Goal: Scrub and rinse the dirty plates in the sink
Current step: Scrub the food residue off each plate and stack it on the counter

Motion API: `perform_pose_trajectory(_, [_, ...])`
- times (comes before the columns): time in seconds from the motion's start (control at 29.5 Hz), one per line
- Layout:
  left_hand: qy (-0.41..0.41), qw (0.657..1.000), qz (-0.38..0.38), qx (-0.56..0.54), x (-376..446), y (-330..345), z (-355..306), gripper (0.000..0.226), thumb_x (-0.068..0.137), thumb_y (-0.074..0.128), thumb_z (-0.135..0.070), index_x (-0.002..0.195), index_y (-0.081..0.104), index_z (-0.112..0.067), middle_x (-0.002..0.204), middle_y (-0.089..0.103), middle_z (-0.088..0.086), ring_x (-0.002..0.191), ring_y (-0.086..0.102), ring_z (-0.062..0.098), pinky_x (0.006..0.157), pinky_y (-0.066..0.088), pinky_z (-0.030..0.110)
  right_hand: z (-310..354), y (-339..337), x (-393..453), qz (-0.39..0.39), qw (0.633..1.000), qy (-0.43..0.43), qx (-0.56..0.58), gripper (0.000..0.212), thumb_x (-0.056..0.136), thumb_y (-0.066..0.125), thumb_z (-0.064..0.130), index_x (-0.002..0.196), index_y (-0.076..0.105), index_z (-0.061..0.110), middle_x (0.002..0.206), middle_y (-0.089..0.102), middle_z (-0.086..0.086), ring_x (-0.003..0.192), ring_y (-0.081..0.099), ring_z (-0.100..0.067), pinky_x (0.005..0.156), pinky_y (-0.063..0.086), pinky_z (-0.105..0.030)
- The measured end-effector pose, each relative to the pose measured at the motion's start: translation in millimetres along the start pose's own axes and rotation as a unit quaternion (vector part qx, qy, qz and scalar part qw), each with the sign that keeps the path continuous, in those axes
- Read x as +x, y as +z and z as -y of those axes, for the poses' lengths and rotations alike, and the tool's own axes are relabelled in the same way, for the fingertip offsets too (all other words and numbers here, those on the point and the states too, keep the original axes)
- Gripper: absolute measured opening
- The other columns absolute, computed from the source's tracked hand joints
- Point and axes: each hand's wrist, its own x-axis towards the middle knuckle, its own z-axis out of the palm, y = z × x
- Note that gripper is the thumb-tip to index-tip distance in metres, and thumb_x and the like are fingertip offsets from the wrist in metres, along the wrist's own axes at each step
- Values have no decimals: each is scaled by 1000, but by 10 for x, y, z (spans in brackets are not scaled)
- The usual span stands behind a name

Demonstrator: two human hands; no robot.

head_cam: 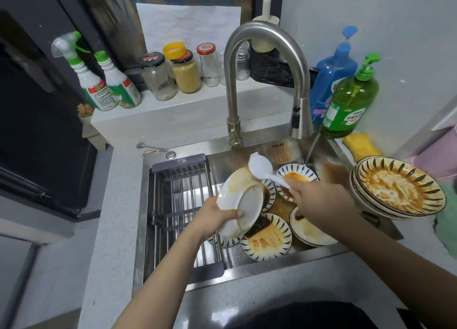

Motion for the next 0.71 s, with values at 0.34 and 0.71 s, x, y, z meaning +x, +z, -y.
perform_pose_trajectory(0.34, [-13, 983, 9, -182, -23, -8, -45, 72, 45, 84, -9, 113, 62, -3, 105, 72, 15, 98, 68, 30, 78, 57, 44, -12, 85, -15, -4, 998, 12, 65, 40, 103, 28, 27, 142, 36, 32, 64, 51, 6, 52, 45, -8, 52, 48, -27])
perform_pose_trajectory(0.71, [7, 986, 2, -164, -48, -111, -75, 73, 41, 86, -15, 110, 63, -5, 106, 71, 14, 102, 66, 33, 85, 55, 50, 17, 65, 66, 21, 987, 25, 158, 38, 101, 32, 31, 136, 45, 41, 72, 61, 3, 63, 58, -13, 55, 45, -29])
